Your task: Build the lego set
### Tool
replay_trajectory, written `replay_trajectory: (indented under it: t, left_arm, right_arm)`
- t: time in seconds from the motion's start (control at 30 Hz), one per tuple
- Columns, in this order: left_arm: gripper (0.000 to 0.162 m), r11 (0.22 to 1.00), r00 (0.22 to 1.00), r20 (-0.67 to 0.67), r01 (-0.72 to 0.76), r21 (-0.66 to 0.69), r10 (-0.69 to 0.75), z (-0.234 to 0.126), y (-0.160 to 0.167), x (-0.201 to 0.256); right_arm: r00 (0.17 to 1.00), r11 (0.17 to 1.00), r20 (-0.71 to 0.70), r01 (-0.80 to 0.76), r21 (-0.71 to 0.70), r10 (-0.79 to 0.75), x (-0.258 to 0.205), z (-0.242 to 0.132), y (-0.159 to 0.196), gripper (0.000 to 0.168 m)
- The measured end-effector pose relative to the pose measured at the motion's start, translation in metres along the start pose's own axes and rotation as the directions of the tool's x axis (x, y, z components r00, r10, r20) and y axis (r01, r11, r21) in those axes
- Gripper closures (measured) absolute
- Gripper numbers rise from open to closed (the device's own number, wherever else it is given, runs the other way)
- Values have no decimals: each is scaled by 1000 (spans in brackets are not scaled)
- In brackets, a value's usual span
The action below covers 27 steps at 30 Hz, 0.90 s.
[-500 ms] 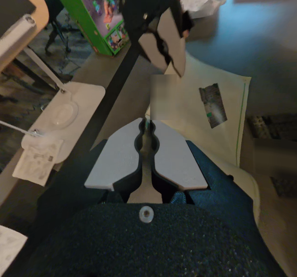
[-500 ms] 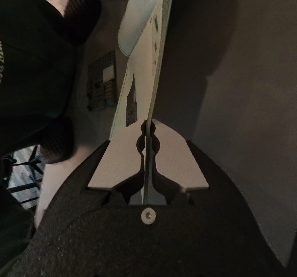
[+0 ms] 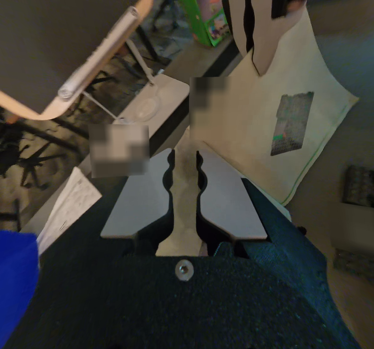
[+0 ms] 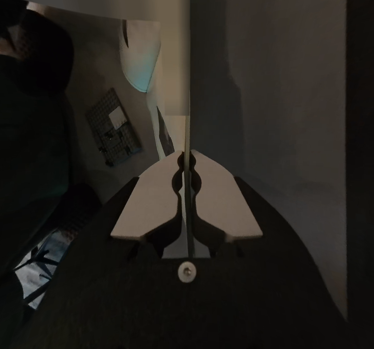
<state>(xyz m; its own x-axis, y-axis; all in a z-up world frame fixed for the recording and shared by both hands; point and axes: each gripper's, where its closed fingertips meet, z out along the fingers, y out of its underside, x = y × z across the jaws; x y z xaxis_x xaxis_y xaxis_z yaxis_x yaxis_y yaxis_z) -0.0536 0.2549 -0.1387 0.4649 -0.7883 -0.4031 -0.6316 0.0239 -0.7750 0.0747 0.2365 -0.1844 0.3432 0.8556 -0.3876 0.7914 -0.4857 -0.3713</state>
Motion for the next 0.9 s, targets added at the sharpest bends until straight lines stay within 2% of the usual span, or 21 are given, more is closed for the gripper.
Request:
replay_trajectory:
  t: [0.1, 0.2, 0.23, 0.43, 0.7, 0.9]
  left_arm:
    - [148, 998, 999, 15, 50, 30, -50, -15, -6, -5]
    - [157, 985, 982, -98, 167, 50, -162, -23, -14, 16]
    - [162, 980, 974, -121, 196, 43, -189, -22, -13, 23]
    - [162, 930, 900, -237, 366, -40, -365, -1, 0, 70]
    - [162, 903, 882, -196, 410, -126, -428, 28, 24, 85]
    - [162, 904, 893, -148, 406, -135, -424, 35, 29, 89]
  right_arm:
    - [1000, 1000, -16, -4, 23, 4, 0, 0, -3, 166]
    - [1000, 997, -31, 8, 73, -5, -1, -2, -9, 166]
    - [999, 996, -41, 14, 90, -11, -1, -2, -11, 166]
    - [991, 980, -122, 79, 182, -57, 5, -4, -17, 166]
    - [980, 965, -178, 127, 231, -87, 10, -3, -18, 166]
    - [980, 963, -185, 117, 242, -73, 13, -2, -18, 165]
